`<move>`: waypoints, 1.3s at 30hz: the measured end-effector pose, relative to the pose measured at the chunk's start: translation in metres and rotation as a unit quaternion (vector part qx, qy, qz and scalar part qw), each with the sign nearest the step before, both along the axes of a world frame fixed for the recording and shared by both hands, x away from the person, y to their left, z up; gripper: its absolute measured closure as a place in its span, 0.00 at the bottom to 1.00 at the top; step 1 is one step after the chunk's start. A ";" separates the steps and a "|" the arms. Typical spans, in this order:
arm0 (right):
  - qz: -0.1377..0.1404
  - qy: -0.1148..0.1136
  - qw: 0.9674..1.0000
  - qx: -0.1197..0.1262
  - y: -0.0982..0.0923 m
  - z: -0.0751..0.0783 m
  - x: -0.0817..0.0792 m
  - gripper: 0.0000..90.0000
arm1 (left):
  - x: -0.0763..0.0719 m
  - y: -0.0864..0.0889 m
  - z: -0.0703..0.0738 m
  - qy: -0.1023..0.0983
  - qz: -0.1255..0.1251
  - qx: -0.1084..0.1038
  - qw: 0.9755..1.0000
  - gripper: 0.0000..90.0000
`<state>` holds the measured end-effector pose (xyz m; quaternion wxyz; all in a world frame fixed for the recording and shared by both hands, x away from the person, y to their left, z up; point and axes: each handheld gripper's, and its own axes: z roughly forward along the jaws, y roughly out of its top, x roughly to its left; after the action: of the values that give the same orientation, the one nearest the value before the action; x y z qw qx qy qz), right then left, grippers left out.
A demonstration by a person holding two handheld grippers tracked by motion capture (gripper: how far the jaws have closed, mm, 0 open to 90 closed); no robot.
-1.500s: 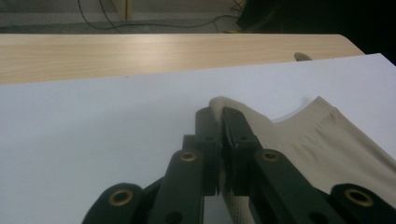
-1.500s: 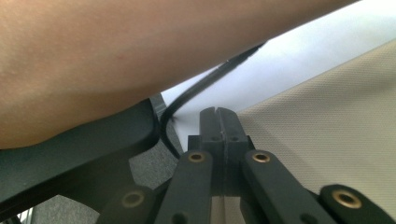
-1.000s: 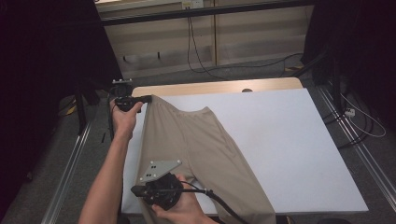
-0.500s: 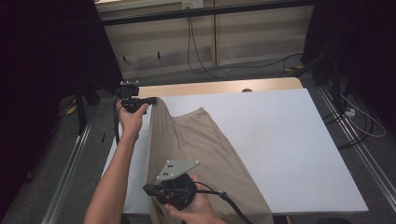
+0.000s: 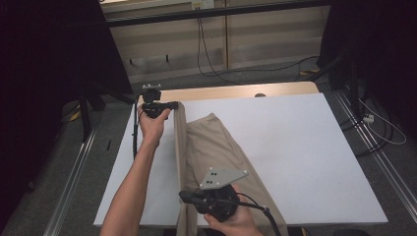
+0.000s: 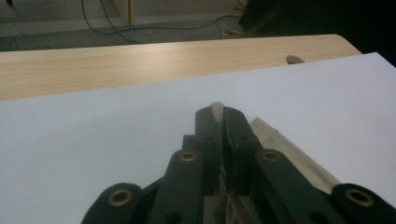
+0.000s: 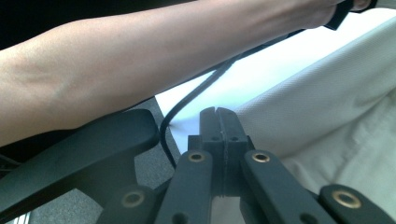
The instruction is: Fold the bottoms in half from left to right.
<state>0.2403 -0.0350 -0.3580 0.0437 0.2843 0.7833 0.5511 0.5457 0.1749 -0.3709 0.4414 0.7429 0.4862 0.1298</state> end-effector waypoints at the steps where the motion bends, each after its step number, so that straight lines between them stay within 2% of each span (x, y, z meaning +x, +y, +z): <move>1: -0.005 -0.003 1.000 0.000 -0.004 -0.002 -0.001 1.00 | 0.000 -0.002 -0.001 0.002 0.000 0.008 1.000 0.95; 3: -0.014 -0.005 1.000 0.005 -0.013 -0.006 -0.002 1.00 | 0.001 -0.008 -0.004 0.004 0.001 0.006 1.000 0.95; 5: -0.020 -0.002 1.000 0.008 -0.021 -0.012 -0.003 1.00 | 0.002 -0.014 -0.007 0.005 -0.006 0.015 1.000 0.95; 8: -0.030 0.003 1.000 0.007 -0.034 -0.017 -0.005 1.00 | 0.004 -0.021 -0.011 0.008 -0.010 0.017 1.000 0.95; 12: -0.051 -0.009 0.999 0.005 -0.053 -0.019 -0.005 1.00 | 0.005 -0.032 -0.016 0.011 -0.009 0.019 1.000 0.95; 18: -0.081 -0.007 0.997 -0.001 -0.078 -0.021 -0.005 1.00 | 0.010 -0.045 -0.024 0.020 -0.014 0.024 0.999 0.95; 21: -0.098 0.000 0.995 -0.004 -0.090 -0.025 -0.006 1.00 | 0.012 -0.051 -0.028 0.024 -0.019 0.022 0.999 0.95; 25: -0.113 0.010 0.994 -0.006 -0.102 -0.033 -0.005 1.00 | 0.014 -0.060 -0.032 0.027 -0.012 0.023 0.999 0.95; 28: -0.125 0.019 0.992 0.000 -0.111 -0.038 -0.005 1.00 | 0.015 -0.067 -0.034 0.023 -0.023 0.029 0.999 0.95; 34: -0.137 0.034 0.990 0.003 -0.129 -0.046 -0.003 1.00 | 0.020 -0.079 -0.034 0.022 -0.032 0.027 0.999 0.94; 37: -0.143 0.044 0.989 -0.009 -0.137 -0.052 0.000 1.00 | 0.023 -0.088 -0.036 0.025 -0.032 0.024 0.999 0.94; 39: -0.150 0.048 0.987 -0.010 -0.143 -0.054 0.001 1.00 | 0.025 -0.093 -0.041 0.029 -0.035 0.029 0.999 0.94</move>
<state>0.2415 -0.1784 -0.4123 0.0913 0.4242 0.7386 0.5159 0.5710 0.0817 -0.4120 0.4096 0.7752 0.4690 0.1065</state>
